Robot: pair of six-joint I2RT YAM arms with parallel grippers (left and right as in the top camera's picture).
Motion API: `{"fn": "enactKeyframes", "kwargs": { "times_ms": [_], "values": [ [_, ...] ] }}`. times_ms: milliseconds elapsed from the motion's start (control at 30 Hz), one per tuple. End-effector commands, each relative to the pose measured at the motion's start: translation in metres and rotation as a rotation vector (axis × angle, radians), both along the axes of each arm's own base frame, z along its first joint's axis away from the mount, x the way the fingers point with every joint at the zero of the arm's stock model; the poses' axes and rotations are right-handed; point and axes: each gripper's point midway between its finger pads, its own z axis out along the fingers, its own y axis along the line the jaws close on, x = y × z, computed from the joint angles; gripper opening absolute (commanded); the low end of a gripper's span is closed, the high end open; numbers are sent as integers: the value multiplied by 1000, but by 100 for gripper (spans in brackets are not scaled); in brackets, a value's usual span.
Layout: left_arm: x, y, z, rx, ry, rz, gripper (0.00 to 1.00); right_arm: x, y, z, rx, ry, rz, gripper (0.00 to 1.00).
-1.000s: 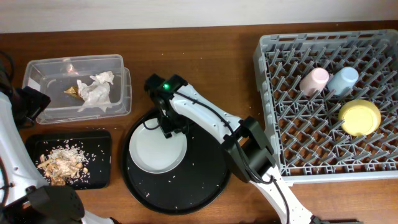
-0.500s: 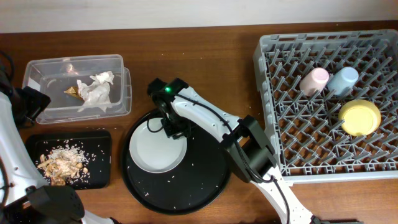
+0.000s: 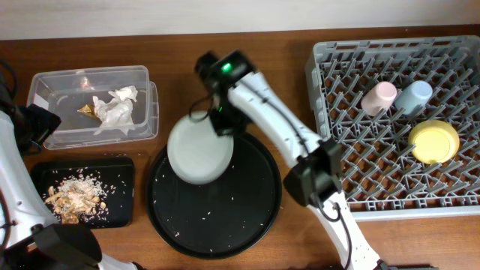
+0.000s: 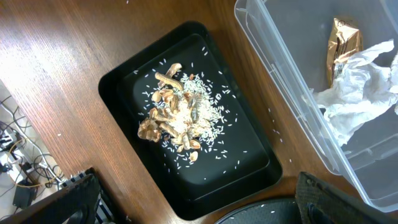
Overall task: Sort waste into correct bins and load items into the dishwasher rack
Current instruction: 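Grasp the white plate rim with the right gripper and lift it, then carry the plate right to the rack's back-left corner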
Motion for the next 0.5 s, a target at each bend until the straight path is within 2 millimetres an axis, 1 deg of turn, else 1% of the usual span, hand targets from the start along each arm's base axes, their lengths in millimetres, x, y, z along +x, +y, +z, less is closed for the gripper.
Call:
{"fn": "enactKeyframes", "kwargs": {
  "times_ms": [0, 33, 67, 133, 167, 200, 233, 267, 333, 367, 400, 467],
  "values": [
    [1, 3, 4, 9, -11, -7, 99, 36, -43, 63, 83, -154, -70, 4],
    [1, 3, 4, 9, -11, -7, 99, 44, -59, 75, 81, -189, -103, 4],
    [1, 3, 4, 9, -11, -7, 99, 55, -86, 91, 69, -239, -158, 4],
    [1, 3, 4, 9, -11, -7, 99, 68, -136, 117, 26, -323, -252, 4],
    [1, 3, 4, 9, -11, -7, 99, 74, -168, 132, -16, -375, -317, 4],
    [1, 3, 4, 9, -11, -7, 99, 76, -193, 143, -51, -411, -366, 4],
    [1, 3, 4, 9, -11, -7, 99, 78, -223, 153, -101, -449, -439, 4],
    [1, 3, 4, 9, -11, -7, 99, 79, -242, 158, -132, -468, -480, 4],
    [1, 3, 4, 9, -11, -7, 99, 80, -274, 162, -189, -488, -538, 4],
    [1, 3, 4, 9, -11, -7, 99, 80, -293, 162, -236, -494, -572, 4],
    [1, 3, 4, 9, -11, -7, 99, 78, -318, 159, -305, -489, -611, 4],
    [1, 3, 4, 9, -11, -7, 99, 75, -345, 156, -403, -489, -675, 4]
  ]
}}
